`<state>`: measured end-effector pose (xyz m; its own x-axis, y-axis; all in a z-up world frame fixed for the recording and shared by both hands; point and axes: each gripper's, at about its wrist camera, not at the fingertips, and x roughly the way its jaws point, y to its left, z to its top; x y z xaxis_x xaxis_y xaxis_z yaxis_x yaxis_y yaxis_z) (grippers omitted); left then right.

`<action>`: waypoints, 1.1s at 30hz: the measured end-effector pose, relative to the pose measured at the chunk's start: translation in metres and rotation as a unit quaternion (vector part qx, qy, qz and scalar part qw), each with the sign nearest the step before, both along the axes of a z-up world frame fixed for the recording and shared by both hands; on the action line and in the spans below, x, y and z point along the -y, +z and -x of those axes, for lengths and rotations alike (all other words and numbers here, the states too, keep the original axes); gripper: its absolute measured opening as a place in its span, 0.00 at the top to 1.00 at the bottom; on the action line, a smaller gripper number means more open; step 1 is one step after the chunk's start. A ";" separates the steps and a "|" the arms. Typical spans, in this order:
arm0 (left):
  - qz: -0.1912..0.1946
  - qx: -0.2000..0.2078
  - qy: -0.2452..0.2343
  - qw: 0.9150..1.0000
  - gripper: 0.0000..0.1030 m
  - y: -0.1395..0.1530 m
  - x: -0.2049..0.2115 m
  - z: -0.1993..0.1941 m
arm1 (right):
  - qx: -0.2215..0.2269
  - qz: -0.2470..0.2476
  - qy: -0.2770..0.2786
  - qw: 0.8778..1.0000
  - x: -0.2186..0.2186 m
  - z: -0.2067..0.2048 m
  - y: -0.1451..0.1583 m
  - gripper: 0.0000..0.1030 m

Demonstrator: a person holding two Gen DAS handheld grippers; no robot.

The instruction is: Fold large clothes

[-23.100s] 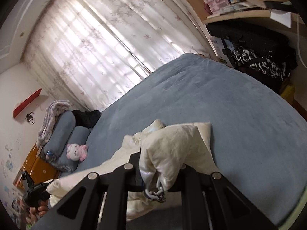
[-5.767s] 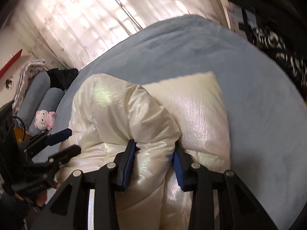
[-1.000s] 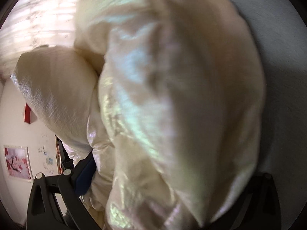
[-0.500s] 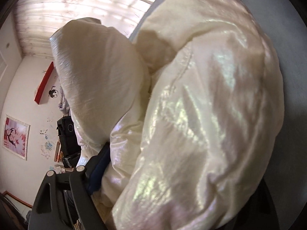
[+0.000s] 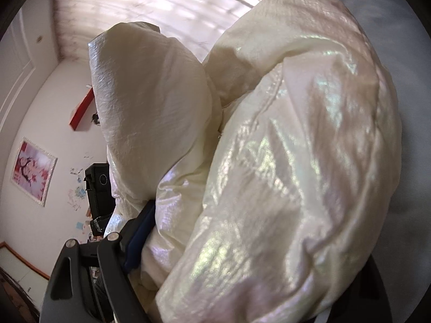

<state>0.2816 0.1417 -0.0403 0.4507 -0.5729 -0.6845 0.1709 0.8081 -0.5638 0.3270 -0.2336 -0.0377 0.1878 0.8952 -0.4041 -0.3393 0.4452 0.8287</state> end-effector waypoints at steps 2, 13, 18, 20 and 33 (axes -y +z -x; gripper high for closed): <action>-0.008 0.010 0.013 1.000 0.03 0.015 -0.020 0.012 | 0.008 -0.009 0.010 1.000 -0.026 0.000 0.012 0.17; -0.045 0.021 0.076 0.996 0.03 0.055 -0.178 0.029 | 0.017 -0.045 0.064 0.997 -0.183 -0.046 0.033 0.17; -0.057 0.021 0.081 0.995 0.03 0.050 -0.234 0.010 | 0.009 -0.056 0.073 0.996 -0.236 -0.095 0.023 0.17; -0.060 0.022 0.082 0.995 0.03 0.040 -0.260 -0.005 | 0.007 -0.058 0.073 0.996 -0.258 -0.114 0.013 0.17; -0.074 0.025 0.078 0.994 0.03 -0.041 -0.353 -0.114 | -0.002 -0.080 0.052 0.995 -0.340 -0.217 -0.086 0.17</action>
<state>0.3954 0.4951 -0.0809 0.5607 -0.3888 -0.7310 0.0621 0.9001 -0.4311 0.5444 0.1061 -0.1234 0.0894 0.9629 -0.2546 -0.3728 0.2694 0.8880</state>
